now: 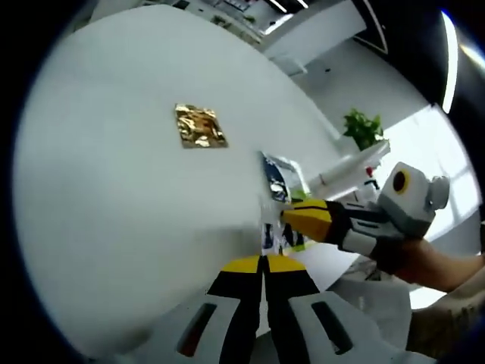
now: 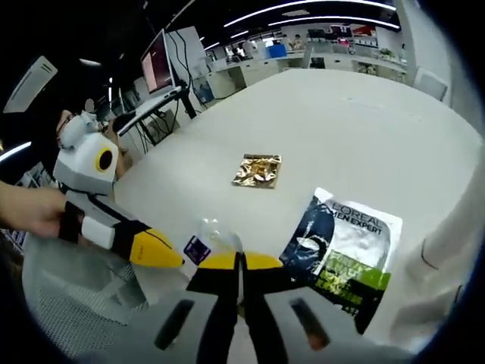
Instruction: Arrange the skincare products in the storage area until every visible bottle or jar stands upright without overlapping.
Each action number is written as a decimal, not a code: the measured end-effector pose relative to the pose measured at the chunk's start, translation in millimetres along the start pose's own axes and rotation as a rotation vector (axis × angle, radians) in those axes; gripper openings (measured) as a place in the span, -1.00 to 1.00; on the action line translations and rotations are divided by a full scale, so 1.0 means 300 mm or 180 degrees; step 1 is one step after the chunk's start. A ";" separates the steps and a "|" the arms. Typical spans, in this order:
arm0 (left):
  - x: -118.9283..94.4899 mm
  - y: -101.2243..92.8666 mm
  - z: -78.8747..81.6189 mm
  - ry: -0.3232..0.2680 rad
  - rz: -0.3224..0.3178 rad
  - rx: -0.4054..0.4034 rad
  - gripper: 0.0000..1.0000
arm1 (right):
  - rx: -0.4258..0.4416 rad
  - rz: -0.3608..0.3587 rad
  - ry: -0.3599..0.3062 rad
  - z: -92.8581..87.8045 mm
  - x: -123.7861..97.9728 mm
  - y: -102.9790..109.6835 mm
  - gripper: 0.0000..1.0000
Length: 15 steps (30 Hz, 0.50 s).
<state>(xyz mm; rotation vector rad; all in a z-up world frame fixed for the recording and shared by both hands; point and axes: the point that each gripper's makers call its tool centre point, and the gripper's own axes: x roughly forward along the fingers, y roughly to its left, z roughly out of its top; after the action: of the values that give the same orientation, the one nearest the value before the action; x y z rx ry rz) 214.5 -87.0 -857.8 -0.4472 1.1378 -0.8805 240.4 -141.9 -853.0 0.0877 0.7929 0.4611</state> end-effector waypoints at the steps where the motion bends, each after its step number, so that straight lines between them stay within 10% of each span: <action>1: 0.007 0.008 0.000 0.0000 0.0006 -0.0025 -1.00 | -0.0014 -0.0006 0.0013 -0.001 0.005 -0.003 -0.98; 15: 0.048 0.042 0.018 0.0068 0.0139 0.0199 -1.00 | -0.0282 -0.0144 0.0153 -0.014 0.061 -0.038 -0.98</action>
<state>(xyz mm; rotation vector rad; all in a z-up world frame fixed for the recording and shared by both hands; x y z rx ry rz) 226.0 -91.6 -873.1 -0.3612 1.1326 -0.8820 252.9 -144.6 -871.0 -0.0238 0.8187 0.4562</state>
